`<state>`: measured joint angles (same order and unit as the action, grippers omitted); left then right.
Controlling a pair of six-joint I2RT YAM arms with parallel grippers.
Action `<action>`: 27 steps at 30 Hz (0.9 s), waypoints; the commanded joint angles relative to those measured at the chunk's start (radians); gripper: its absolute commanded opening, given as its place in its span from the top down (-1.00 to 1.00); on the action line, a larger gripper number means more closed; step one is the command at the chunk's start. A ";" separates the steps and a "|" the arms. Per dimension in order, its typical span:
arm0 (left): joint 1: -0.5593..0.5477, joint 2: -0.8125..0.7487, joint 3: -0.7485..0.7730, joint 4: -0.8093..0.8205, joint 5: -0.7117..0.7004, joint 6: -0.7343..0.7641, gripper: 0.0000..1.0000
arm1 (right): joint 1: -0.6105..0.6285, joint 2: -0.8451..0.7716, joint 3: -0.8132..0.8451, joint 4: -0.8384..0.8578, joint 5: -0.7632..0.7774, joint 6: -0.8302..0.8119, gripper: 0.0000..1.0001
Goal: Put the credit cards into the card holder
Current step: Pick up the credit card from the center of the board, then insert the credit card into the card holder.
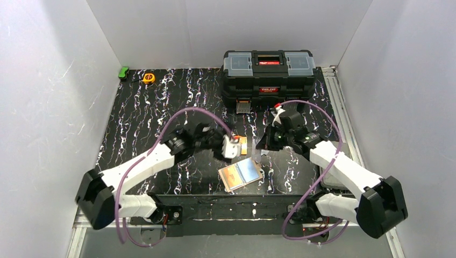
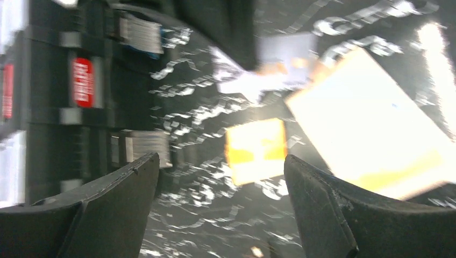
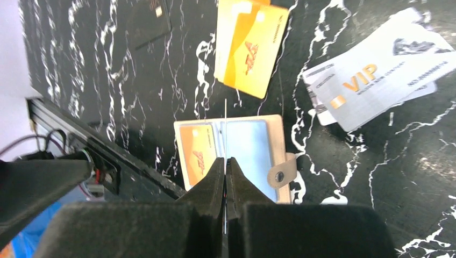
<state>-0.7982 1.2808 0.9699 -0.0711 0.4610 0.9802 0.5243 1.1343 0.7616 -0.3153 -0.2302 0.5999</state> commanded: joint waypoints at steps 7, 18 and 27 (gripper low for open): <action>-0.013 -0.212 -0.376 -0.080 0.128 0.185 -0.64 | 0.107 0.112 0.055 -0.139 0.067 -0.109 0.97; -0.013 -0.121 -0.487 0.065 0.189 0.309 -0.38 | 0.113 0.093 0.000 -0.146 0.153 -0.099 0.97; -0.012 -0.073 -0.518 0.121 0.195 0.334 -0.12 | 0.112 0.073 -0.049 -0.083 0.161 -0.076 0.97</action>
<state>-0.8078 1.2072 0.4709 0.0223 0.6067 1.2900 0.6308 1.2438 0.7238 -0.4557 -0.0845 0.5175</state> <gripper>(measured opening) 0.586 0.029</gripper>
